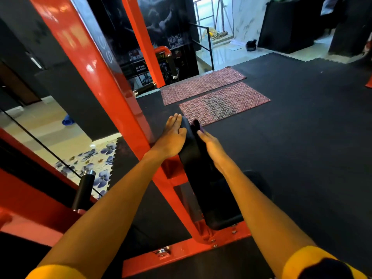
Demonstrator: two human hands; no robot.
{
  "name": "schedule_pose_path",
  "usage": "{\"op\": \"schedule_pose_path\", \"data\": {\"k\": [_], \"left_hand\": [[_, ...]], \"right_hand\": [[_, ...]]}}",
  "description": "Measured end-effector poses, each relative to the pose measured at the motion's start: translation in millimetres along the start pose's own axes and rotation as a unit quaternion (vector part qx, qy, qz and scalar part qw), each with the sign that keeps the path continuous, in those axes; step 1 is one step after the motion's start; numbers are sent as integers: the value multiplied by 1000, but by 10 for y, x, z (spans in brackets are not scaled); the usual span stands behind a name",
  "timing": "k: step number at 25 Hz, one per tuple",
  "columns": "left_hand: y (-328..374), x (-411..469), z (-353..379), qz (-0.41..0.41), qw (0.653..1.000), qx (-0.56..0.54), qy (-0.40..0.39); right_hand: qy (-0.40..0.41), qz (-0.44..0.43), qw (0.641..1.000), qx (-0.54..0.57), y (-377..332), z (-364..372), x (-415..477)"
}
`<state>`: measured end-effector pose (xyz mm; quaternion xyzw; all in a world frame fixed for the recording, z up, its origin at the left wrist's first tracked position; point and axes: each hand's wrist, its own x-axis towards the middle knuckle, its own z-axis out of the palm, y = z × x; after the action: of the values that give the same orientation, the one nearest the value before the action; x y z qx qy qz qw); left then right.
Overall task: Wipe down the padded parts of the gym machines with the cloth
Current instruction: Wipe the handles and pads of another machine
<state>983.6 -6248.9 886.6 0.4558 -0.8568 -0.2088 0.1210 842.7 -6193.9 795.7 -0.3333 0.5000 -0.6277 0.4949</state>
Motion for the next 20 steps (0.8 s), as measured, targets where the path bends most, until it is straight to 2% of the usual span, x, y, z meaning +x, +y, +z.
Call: {"op": "schedule_pose_path", "data": {"k": [2,5,9,13,16,18,20], "left_hand": [[9,38,-5,-19,1000,0,-6],[86,85,-17,-58,998,15,-7],[279,152,-8,-111,993,35,6],[396,199,34,-142,986,87,21],[410,210,35,-159,983,86,25],[449,268,32,-173,980,99,20],[461,294,69,-185,973,135,26]], "right_hand": [[-33,-45,998,14,-95,29,-95],[-80,-84,993,-20,246,-89,-278],[-95,-24,995,-28,622,-226,48],[-74,31,997,2,194,-89,563],[-94,-62,993,-32,-6,-17,501],[-131,-123,984,-19,173,-49,289],[-130,-129,983,-8,541,-144,116]]}}
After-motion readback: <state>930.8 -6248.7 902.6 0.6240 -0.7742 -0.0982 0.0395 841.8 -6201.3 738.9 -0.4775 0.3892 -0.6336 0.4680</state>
